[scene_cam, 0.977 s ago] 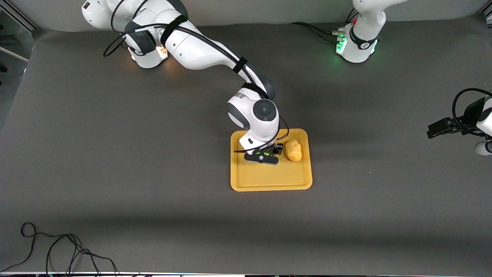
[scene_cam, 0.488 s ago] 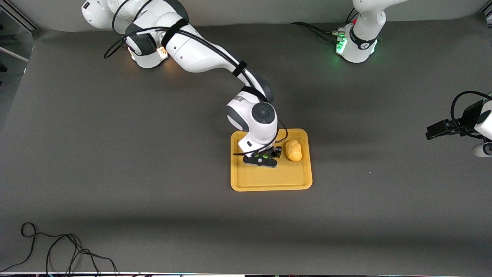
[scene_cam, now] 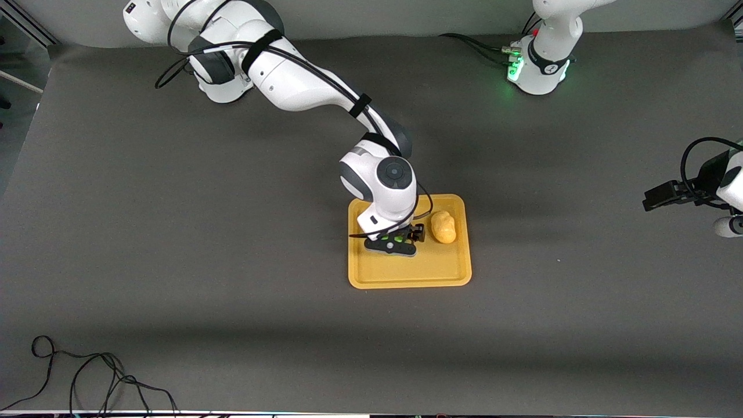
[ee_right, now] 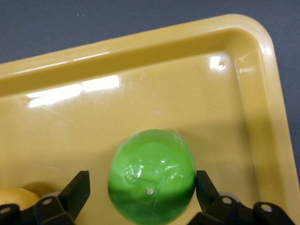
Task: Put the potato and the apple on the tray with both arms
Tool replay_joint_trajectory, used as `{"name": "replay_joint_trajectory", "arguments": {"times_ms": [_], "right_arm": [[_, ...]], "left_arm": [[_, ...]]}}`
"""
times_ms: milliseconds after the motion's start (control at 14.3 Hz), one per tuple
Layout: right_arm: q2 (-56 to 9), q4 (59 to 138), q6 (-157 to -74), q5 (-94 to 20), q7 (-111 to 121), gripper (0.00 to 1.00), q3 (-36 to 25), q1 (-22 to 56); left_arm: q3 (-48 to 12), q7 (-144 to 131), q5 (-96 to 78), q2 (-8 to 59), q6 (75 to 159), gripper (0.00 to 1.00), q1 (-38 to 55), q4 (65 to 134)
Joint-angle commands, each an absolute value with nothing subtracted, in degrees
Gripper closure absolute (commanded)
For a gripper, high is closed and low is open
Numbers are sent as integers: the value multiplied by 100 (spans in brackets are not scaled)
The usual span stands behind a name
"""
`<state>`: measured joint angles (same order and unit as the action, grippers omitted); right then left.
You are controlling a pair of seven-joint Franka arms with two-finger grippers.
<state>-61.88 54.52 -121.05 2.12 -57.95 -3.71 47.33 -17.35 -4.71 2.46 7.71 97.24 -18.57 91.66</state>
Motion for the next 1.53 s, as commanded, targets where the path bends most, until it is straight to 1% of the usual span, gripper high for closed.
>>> {"name": "replay_joint_trajectory", "arguments": {"times_ms": [0, 209, 419, 488, 558, 767, 907, 977, 1256, 1465], "right_arm": [[-5610, 5361, -11262, 299, -5889, 0, -352, 4746], [-4731, 5361, -10303, 308, -5706, 0, -396, 4624], [-4063, 5388, -9381, 299, -4758, 0, -404, 4177], [-3791, 5466, -9047, 299, -4424, 0, -404, 3992], [-3457, 5737, -8896, 308, -4055, 0, -404, 3808], [-2044, 7290, -8973, 264, -2896, 0, -404, 3122], [-1252, 8117, -9061, 246, -2139, 0, -404, 2534], [-952, 8399, -9079, 211, -1779, 0, -404, 2218], [-239, 9078, -9105, 185, -618, 0, -387, 1189], [-123, 9167, -9097, 124, -28, 0, -334, 424]], "left_arm": [[-1723, -431, 193, 791, 9712, 0, -1837, 9097], [-1723, -431, 193, 791, 9712, 0, -1837, 9097], [-1723, -431, 193, 791, 9712, 0, -1837, 9097], [-1723, -431, 202, 791, 9712, 0, -1837, 9097], [-1723, -439, 202, 791, 9712, 0, -1837, 9097], [-1723, -431, 220, 791, 9712, 0, -1837, 9097], [-1723, -387, 237, 791, 9729, 0, -1837, 9088], [-1723, -387, 255, 791, 9729, 0, -1828, 9088], [-1723, -378, 255, 791, 9729, 0, -1837, 9088], [-1723, -378, 255, 791, 9729, 0, -1837, 9088]]}}
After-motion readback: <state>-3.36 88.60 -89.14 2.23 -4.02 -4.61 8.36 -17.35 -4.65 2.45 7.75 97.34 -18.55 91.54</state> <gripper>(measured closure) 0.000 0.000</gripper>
